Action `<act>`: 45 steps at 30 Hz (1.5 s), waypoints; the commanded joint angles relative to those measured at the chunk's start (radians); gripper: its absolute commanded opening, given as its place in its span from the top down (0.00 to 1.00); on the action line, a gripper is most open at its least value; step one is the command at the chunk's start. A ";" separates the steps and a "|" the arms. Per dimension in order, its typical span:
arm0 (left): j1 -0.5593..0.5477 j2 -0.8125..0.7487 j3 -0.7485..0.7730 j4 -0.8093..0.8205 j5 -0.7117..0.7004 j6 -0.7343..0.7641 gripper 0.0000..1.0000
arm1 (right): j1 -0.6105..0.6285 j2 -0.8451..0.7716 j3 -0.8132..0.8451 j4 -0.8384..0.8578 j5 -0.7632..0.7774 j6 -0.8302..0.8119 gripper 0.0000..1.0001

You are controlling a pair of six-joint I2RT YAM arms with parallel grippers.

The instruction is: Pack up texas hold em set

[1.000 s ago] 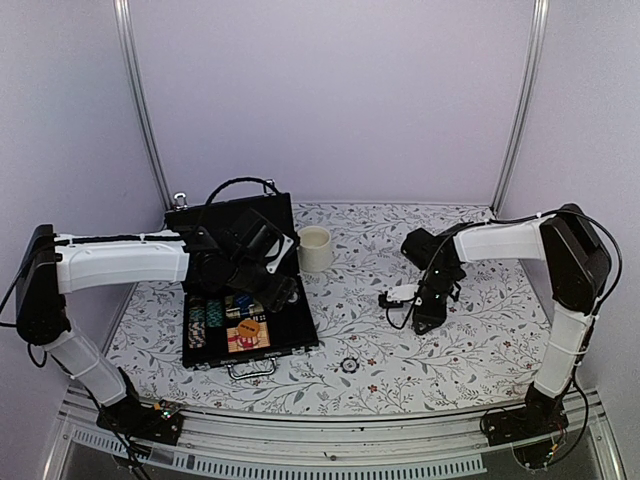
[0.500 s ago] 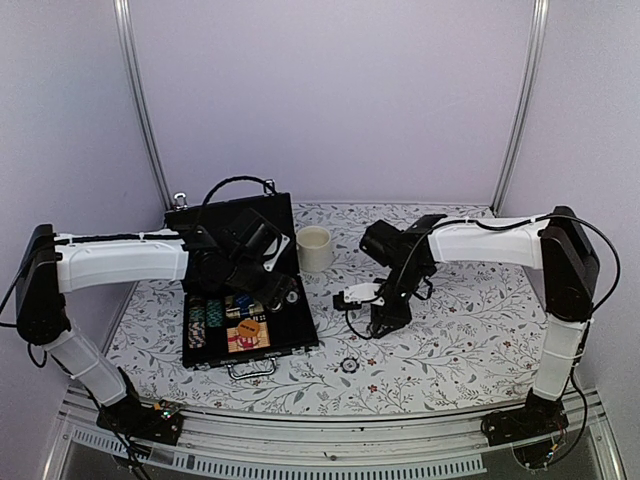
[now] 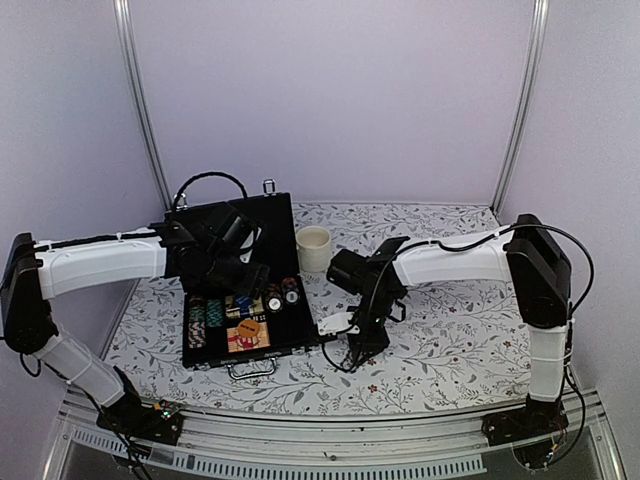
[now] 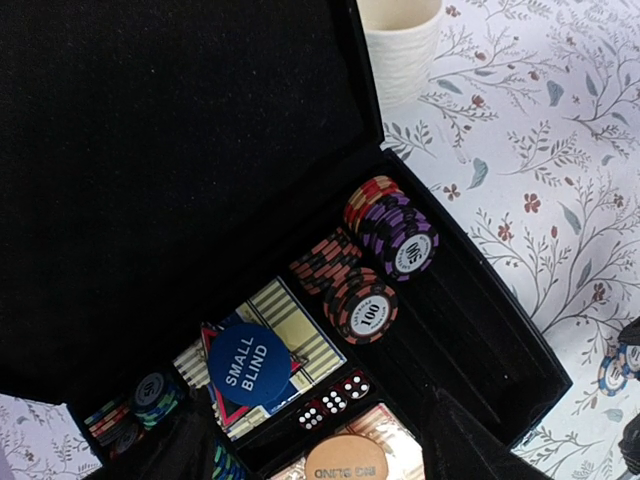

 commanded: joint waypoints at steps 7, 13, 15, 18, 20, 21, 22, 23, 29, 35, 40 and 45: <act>0.015 -0.017 -0.027 0.014 0.002 -0.008 0.29 | 0.044 0.061 0.074 -0.031 0.006 0.006 0.80; 0.020 -0.024 -0.040 0.020 0.005 -0.007 0.29 | 0.049 0.077 0.074 -0.051 0.013 0.002 0.80; 0.023 -0.024 -0.042 0.023 0.006 -0.006 0.29 | 0.049 0.081 0.075 -0.054 0.014 0.001 0.80; 0.024 -0.024 -0.046 0.029 0.011 -0.006 0.29 | 0.051 0.086 0.076 -0.055 0.019 0.001 0.80; 0.024 -0.021 -0.047 0.029 0.014 -0.005 0.29 | 0.052 0.089 0.076 -0.056 0.023 0.001 0.79; 0.025 -0.021 -0.047 0.030 0.014 -0.005 0.29 | 0.052 0.090 0.076 -0.056 0.025 0.001 0.79; 0.025 -0.020 -0.047 0.030 0.015 -0.005 0.29 | 0.052 0.090 0.075 -0.054 0.026 0.001 0.77; 0.026 -0.019 -0.047 0.032 0.016 -0.005 0.29 | 0.052 0.090 0.075 -0.053 0.027 0.002 0.76; 0.026 -0.014 -0.045 0.034 0.029 0.000 0.29 | 0.052 0.065 0.086 -0.032 0.027 0.016 0.67; 0.023 0.011 -0.015 0.020 0.091 0.004 0.29 | 0.045 -0.029 0.080 -0.032 0.007 0.021 0.60; -0.007 0.029 0.032 0.006 0.137 -0.008 0.30 | -0.008 -0.127 0.031 -0.031 -0.060 0.027 0.58; -0.115 0.125 0.126 -0.024 0.203 0.015 0.29 | -0.215 -0.237 -0.088 0.019 -0.185 0.043 0.58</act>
